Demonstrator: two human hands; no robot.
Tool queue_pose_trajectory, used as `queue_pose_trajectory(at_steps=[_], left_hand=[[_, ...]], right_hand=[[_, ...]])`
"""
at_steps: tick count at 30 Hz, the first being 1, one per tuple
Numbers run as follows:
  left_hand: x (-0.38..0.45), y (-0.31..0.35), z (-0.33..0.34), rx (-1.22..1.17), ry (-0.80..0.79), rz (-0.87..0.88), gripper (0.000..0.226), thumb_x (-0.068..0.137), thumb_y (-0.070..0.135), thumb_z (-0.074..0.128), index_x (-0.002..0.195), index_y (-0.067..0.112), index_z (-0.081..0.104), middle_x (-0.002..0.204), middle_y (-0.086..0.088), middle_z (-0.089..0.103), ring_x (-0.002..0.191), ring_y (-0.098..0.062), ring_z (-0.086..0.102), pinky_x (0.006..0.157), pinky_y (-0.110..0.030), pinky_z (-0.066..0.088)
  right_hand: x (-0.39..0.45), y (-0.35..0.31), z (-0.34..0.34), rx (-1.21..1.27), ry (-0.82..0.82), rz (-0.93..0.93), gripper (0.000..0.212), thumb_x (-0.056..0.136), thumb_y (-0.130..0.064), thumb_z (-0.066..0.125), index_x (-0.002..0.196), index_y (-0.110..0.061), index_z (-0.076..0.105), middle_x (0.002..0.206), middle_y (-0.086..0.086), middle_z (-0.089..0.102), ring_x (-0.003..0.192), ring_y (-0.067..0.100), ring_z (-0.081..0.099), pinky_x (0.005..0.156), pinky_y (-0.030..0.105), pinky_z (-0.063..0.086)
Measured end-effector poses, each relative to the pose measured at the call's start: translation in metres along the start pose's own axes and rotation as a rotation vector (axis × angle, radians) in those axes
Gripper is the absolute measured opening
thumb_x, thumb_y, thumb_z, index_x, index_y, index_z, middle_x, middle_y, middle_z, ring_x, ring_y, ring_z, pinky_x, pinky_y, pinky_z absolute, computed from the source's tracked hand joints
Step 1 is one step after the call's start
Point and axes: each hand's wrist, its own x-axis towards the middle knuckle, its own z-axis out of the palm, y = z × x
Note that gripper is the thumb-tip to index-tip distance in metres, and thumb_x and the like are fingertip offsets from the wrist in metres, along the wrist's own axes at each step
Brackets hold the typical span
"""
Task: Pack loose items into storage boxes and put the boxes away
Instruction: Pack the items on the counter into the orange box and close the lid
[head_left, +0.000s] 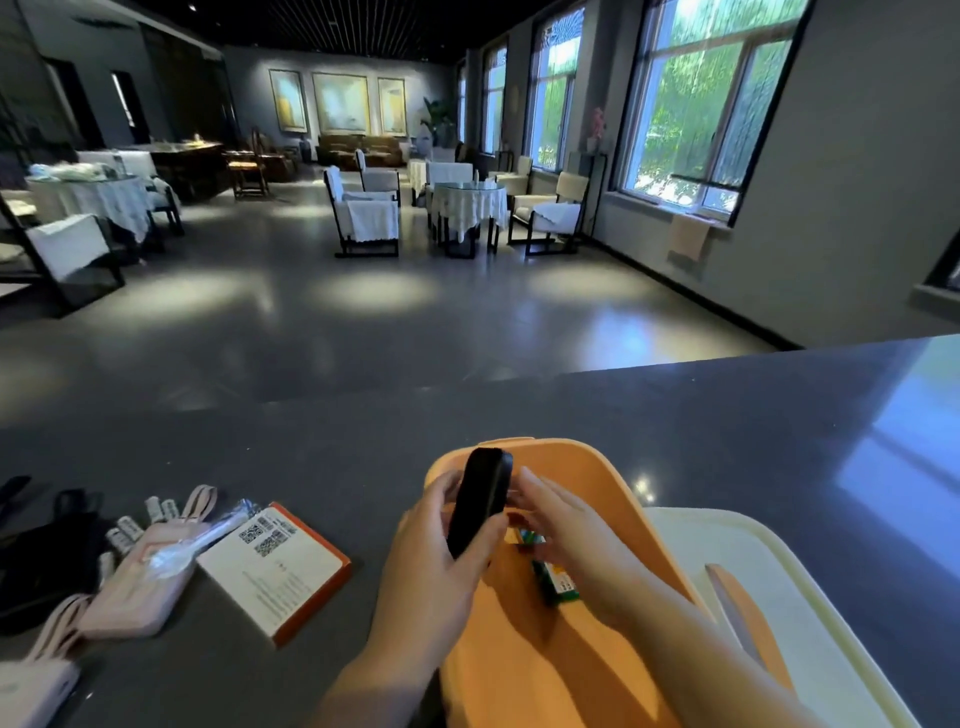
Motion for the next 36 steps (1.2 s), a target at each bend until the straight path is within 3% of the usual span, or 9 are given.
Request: queue_pose_trajectory(at_steps=[3, 8, 10, 14, 17, 22, 28, 31, 36], left_hand=[[-0.007, 0.007, 0.002, -0.068, -0.070, 0.002, 0.035, 0.086, 0.045, 0.060, 0.114, 0.059, 0.043, 0.115, 0.024, 0.059, 0.107, 0.007, 0.057, 0.088, -0.019, 0.050], [-0.014, 0.010, -0.002, 0.019, -0.163, 0.033, 0.035, 0.086, 0.048, 0.060, 0.113, 0.061, 0.042, 0.112, 0.034, 0.055, 0.106, 0.016, 0.051, 0.082, -0.009, 0.044], [-0.014, 0.004, -0.007, 0.232, -0.170, 0.073, 0.047, 0.081, 0.054, 0.062, 0.121, 0.056, 0.037, 0.121, 0.036, 0.043, 0.118, 0.013, 0.038, 0.097, -0.014, 0.035], [-0.015, -0.020, -0.014, 0.507, -0.160, 0.057, 0.070, 0.081, 0.054, 0.060, 0.141, 0.042, 0.026, 0.147, 0.025, 0.019, 0.137, 0.000, 0.012, 0.114, -0.026, 0.015], [-0.019, -0.028, -0.016, 0.425, -0.188, 0.015, 0.061, 0.087, 0.048, 0.056, 0.140, 0.044, 0.026, 0.148, 0.030, 0.011, 0.138, 0.004, 0.007, 0.114, -0.026, 0.014], [-0.021, -0.037, -0.023, 0.368, -0.218, 0.030, 0.052, 0.091, 0.047, 0.049, 0.140, 0.043, 0.029, 0.145, 0.038, 0.008, 0.137, 0.008, 0.007, 0.116, -0.028, 0.019], [-0.025, -0.038, -0.031, 0.393, -0.195, 0.057, 0.051, 0.089, 0.052, 0.049, 0.138, 0.043, 0.036, 0.146, 0.037, 0.011, 0.131, 0.012, 0.009, 0.112, -0.022, 0.014], [-0.031, -0.037, -0.038, 0.383, -0.179, 0.042, 0.054, 0.088, 0.054, 0.050, 0.139, 0.041, 0.037, 0.150, 0.029, 0.018, 0.137, 0.005, 0.012, 0.112, -0.024, 0.013], [-0.053, -0.080, -0.072, 0.378, -0.051, -0.092, 0.054, 0.081, 0.055, 0.047, 0.130, 0.034, 0.051, 0.148, 0.015, 0.032, 0.137, -0.005, 0.024, 0.111, -0.016, 0.014]], right_hand=[[-0.014, -0.002, 0.007, 0.096, -0.057, -0.050, 0.032, 0.097, -0.032, 0.054, 0.126, -0.022, 0.059, 0.117, 0.003, 0.069, 0.112, 0.018, 0.064, 0.101, 0.043, 0.047], [-0.018, 0.007, 0.003, 0.228, -0.084, -0.026, 0.038, 0.092, -0.025, 0.062, 0.128, -0.015, 0.056, 0.121, 0.010, 0.067, 0.114, 0.023, 0.063, 0.099, 0.040, 0.048], [-0.017, 0.009, 0.001, 0.201, -0.021, 0.002, 0.046, 0.087, -0.032, 0.068, 0.129, -0.017, 0.057, 0.118, 0.004, 0.068, 0.111, 0.019, 0.064, 0.096, 0.037, 0.050], [0.002, 0.014, -0.008, -0.401, 0.372, 0.086, 0.061, 0.070, -0.044, 0.081, 0.120, -0.025, 0.053, 0.105, -0.008, 0.063, 0.092, 0.009, 0.063, 0.077, 0.024, 0.055], [0.022, 0.024, -0.012, -0.946, 0.400, 0.133, 0.068, 0.065, -0.052, 0.080, 0.119, -0.027, 0.048, 0.102, -0.010, 0.053, 0.087, 0.008, 0.057, 0.072, 0.022, 0.054], [0.048, 0.050, -0.023, -1.133, 0.377, 0.240, 0.067, 0.069, -0.055, 0.074, 0.119, -0.020, 0.045, 0.102, -0.005, 0.056, 0.084, 0.010, 0.057, 0.072, 0.023, 0.052], [0.055, 0.065, -0.017, -1.280, 0.270, 0.375, 0.083, 0.081, -0.062, 0.059, 0.141, -0.015, 0.025, 0.135, 0.009, 0.042, 0.117, 0.025, 0.051, 0.094, 0.037, 0.049], [0.045, 0.038, 0.005, -1.254, 0.332, 0.171, 0.069, 0.087, -0.056, 0.057, 0.140, -0.017, 0.035, 0.135, 0.007, 0.047, 0.118, 0.023, 0.052, 0.093, 0.037, 0.050], [0.019, -0.032, 0.083, -0.734, 0.305, -0.385, 0.035, 0.087, -0.023, 0.066, 0.121, -0.023, 0.055, 0.109, -0.004, 0.058, 0.096, 0.013, 0.059, 0.082, 0.036, 0.051]])
